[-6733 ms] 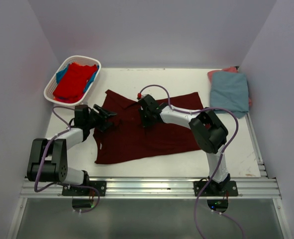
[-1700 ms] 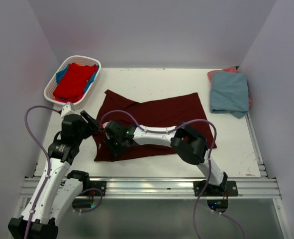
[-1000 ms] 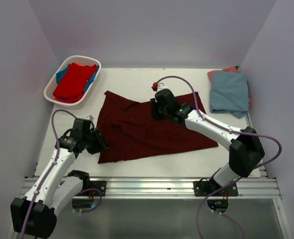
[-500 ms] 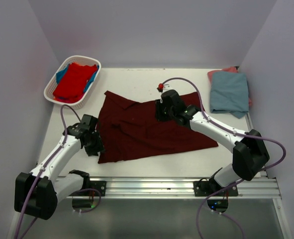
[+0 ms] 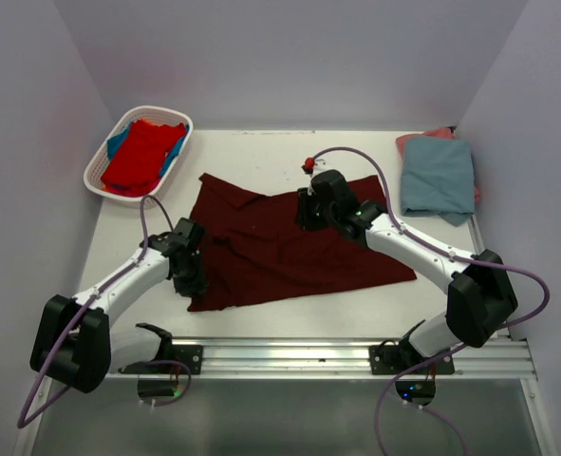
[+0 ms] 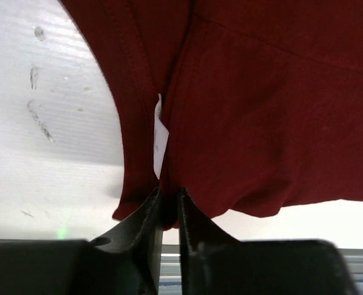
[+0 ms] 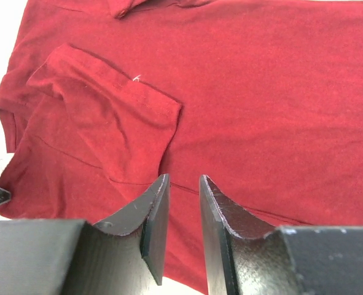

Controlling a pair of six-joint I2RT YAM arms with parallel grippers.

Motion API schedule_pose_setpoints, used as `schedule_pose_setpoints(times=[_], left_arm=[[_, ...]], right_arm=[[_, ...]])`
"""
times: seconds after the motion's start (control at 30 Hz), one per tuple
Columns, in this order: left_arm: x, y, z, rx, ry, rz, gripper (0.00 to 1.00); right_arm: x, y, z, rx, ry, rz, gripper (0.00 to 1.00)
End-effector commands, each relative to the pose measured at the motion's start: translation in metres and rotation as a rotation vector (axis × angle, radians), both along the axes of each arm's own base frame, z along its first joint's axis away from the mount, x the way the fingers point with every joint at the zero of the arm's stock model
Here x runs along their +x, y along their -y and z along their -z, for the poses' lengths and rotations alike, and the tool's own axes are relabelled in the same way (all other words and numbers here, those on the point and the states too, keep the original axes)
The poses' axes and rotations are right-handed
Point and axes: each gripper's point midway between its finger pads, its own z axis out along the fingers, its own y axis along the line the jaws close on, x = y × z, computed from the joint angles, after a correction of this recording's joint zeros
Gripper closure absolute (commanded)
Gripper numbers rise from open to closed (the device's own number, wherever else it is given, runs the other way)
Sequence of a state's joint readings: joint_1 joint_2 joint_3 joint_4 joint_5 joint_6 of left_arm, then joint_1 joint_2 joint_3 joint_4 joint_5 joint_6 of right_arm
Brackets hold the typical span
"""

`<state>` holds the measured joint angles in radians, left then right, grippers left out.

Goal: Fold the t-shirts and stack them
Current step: Fold the flattened tshirt in 1/3 of the way

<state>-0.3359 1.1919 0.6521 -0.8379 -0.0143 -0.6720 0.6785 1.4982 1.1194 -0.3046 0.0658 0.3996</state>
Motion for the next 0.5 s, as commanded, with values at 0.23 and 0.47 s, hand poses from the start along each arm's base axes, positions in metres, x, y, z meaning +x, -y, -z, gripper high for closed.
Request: schedule_pose_setpoints(times=[0.23,0.47], left_arm=[[0.003,0.016,-0.038,-0.04,0.107,0.041,1.0],[-0.026,0.007,-0.052,-0.045,0.094,0.042,1.0]], right_arm=[[0.003,0.005,-0.019,0.036,0.058,0.011,0.71],[0.003,0.004,-0.019,0.035,0.055,0.007,0.71]])
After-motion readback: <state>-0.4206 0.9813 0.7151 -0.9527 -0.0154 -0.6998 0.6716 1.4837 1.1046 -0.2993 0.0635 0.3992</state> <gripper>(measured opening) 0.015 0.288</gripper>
